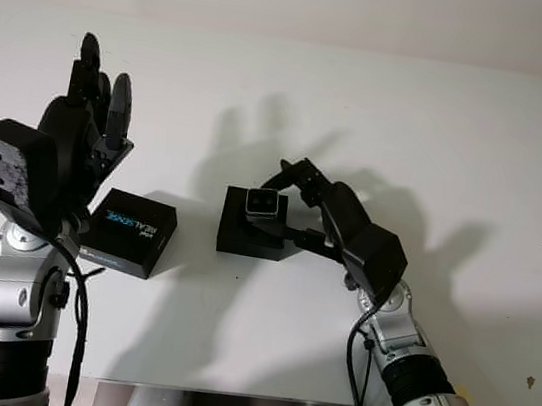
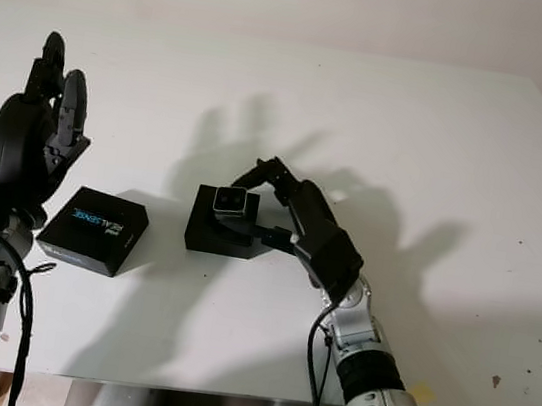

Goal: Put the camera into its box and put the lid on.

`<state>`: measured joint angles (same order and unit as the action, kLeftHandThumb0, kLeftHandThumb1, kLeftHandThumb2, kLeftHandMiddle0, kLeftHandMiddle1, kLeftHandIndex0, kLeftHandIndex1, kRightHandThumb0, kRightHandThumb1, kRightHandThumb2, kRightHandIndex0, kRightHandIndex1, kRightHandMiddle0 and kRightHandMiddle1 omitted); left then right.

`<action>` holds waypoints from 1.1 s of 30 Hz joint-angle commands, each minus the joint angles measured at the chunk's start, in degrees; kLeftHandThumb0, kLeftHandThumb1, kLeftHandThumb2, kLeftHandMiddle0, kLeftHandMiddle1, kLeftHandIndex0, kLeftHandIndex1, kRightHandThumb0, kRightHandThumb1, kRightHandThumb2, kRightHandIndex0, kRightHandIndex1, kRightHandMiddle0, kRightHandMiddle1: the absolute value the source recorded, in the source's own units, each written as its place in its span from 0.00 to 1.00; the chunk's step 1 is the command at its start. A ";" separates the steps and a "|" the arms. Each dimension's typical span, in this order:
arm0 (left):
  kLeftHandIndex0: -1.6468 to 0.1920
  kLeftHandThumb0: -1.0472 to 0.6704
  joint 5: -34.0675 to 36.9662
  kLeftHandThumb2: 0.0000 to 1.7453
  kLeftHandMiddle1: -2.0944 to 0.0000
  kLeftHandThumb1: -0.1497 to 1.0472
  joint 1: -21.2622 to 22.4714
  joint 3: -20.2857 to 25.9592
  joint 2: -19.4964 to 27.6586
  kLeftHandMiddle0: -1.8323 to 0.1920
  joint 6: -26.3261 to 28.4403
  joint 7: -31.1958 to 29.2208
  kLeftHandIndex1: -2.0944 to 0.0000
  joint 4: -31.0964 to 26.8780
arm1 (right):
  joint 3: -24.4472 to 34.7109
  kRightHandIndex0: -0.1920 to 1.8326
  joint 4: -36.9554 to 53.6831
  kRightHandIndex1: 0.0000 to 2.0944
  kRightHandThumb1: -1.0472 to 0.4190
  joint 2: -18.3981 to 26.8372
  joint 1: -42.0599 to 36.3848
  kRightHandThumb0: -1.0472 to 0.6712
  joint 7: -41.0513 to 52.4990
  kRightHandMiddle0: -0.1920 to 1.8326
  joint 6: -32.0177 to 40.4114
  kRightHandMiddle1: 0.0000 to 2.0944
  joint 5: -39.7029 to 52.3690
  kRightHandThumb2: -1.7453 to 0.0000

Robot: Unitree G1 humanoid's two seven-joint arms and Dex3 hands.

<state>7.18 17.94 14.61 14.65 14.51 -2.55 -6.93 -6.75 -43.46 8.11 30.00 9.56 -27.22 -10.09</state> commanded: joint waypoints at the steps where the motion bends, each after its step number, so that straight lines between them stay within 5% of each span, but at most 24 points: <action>1: 1.00 0.20 0.19 0.36 1.00 1.00 -0.61 0.15 -0.09 1.00 -0.23 0.11 1.00 -1.09 | -0.62 0.21 -0.04 0.03 0.07 -0.11 -0.22 0.35 0.09 0.25 0.15 0.77 -0.31 0.97; 33: 1.00 0.20 0.45 0.36 1.00 1.00 -0.84 0.23 -0.08 1.00 -0.03 0.03 1.00 -1.49 | -1.70 0.21 -0.50 0.03 0.07 -0.71 0.29 0.36 -0.39 0.25 1.02 0.77 -1.02 0.97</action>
<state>7.33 17.79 14.61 14.50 14.61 -2.47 -7.27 -7.95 -43.46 7.83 30.70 8.92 -26.70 -11.06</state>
